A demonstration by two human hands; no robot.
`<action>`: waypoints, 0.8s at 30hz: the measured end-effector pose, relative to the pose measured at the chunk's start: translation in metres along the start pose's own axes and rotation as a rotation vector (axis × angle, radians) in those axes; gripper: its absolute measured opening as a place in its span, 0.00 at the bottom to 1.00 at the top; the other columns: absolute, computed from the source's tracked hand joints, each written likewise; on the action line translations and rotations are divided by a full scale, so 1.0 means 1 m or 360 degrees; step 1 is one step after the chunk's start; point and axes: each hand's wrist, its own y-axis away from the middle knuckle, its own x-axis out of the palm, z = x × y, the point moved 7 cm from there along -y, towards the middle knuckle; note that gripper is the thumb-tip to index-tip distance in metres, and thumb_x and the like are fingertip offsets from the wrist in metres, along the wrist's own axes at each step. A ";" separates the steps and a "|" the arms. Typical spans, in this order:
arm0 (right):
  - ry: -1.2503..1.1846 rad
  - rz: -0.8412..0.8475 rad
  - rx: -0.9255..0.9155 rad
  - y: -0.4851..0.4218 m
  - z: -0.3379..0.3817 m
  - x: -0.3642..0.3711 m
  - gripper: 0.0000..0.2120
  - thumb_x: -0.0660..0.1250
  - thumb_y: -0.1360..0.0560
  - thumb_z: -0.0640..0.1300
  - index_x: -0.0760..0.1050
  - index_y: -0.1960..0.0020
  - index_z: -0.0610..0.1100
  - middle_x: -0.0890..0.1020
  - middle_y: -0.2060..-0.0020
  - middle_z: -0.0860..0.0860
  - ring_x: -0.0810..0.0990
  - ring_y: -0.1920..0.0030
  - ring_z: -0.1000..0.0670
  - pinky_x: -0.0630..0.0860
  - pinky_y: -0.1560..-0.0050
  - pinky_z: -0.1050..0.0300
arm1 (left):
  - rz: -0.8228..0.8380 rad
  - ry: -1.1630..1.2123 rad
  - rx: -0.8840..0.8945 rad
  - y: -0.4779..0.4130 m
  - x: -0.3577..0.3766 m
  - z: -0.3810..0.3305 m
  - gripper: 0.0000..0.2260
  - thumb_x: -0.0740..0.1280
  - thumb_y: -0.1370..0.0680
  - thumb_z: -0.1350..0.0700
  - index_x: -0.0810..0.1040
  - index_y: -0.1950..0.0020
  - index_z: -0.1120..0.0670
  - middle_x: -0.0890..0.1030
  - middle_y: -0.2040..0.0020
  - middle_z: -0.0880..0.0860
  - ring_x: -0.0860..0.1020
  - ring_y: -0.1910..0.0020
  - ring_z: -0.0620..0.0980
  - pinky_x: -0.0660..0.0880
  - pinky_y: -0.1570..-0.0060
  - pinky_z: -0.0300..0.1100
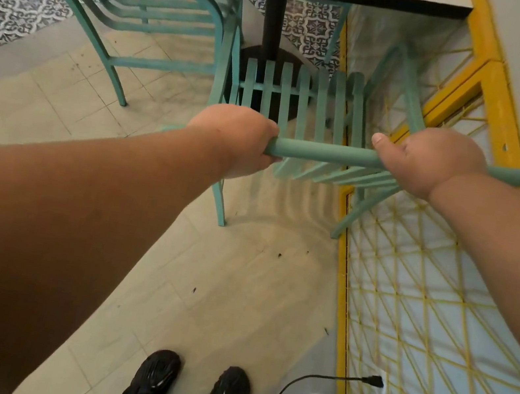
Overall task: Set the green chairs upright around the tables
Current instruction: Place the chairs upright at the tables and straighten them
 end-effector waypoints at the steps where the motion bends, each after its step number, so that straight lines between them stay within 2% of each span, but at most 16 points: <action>1: 0.0002 -0.0013 0.0004 -0.005 -0.002 0.000 0.43 0.41 0.20 0.71 0.83 0.65 0.43 0.78 0.70 0.43 0.75 0.68 0.42 0.68 0.68 0.54 | 0.0001 0.0009 -0.0005 -0.004 -0.001 0.001 0.12 0.63 0.19 0.39 0.75 0.47 0.46 0.77 0.62 0.48 0.76 0.65 0.47 0.68 0.70 0.42; 7: 0.0005 -0.0087 -0.0062 -0.018 -0.010 -0.004 0.44 0.37 0.23 0.71 0.82 0.66 0.44 0.78 0.71 0.44 0.75 0.69 0.42 0.66 0.69 0.55 | 0.0021 0.0038 0.0000 -0.015 -0.005 -0.003 0.13 0.63 0.19 0.38 0.76 0.47 0.46 0.77 0.62 0.48 0.76 0.65 0.47 0.69 0.70 0.41; 15: -0.0018 -0.0104 -0.0014 -0.020 -0.014 -0.006 0.41 0.41 0.20 0.70 0.81 0.66 0.44 0.77 0.71 0.44 0.74 0.68 0.43 0.67 0.68 0.55 | 0.0094 0.0095 -0.0013 -0.015 -0.009 -0.008 0.12 0.64 0.19 0.39 0.75 0.47 0.46 0.78 0.61 0.48 0.76 0.65 0.46 0.68 0.69 0.39; 20: -0.0094 -0.0060 0.0048 -0.017 -0.018 -0.006 0.41 0.40 0.22 0.71 0.80 0.67 0.45 0.77 0.71 0.45 0.75 0.68 0.43 0.72 0.67 0.53 | 0.0139 0.0038 -0.0057 -0.015 -0.007 -0.007 0.15 0.63 0.20 0.35 0.75 0.47 0.46 0.78 0.61 0.47 0.77 0.64 0.46 0.68 0.70 0.39; 22: -0.0131 0.0037 0.0089 -0.014 -0.018 -0.006 0.41 0.39 0.22 0.72 0.81 0.63 0.46 0.79 0.68 0.46 0.77 0.64 0.44 0.77 0.58 0.49 | 0.0161 0.0091 -0.0066 -0.015 -0.006 -0.006 0.18 0.62 0.22 0.32 0.76 0.47 0.46 0.78 0.60 0.47 0.77 0.63 0.46 0.69 0.69 0.39; 23: -0.0135 0.0122 0.0119 -0.013 -0.017 -0.006 0.42 0.37 0.22 0.72 0.82 0.58 0.48 0.80 0.63 0.46 0.78 0.58 0.43 0.78 0.49 0.44 | 0.0164 0.0123 -0.0062 -0.014 -0.006 -0.006 0.20 0.61 0.23 0.31 0.77 0.46 0.45 0.79 0.59 0.47 0.78 0.62 0.46 0.71 0.68 0.40; 24: -0.0150 0.0216 0.0147 -0.013 -0.016 -0.005 0.41 0.37 0.22 0.72 0.83 0.50 0.50 0.81 0.55 0.45 0.79 0.48 0.40 0.73 0.38 0.38 | 0.0160 0.0153 -0.0041 -0.013 -0.006 -0.005 0.24 0.60 0.23 0.29 0.77 0.42 0.45 0.80 0.56 0.47 0.79 0.59 0.47 0.75 0.65 0.42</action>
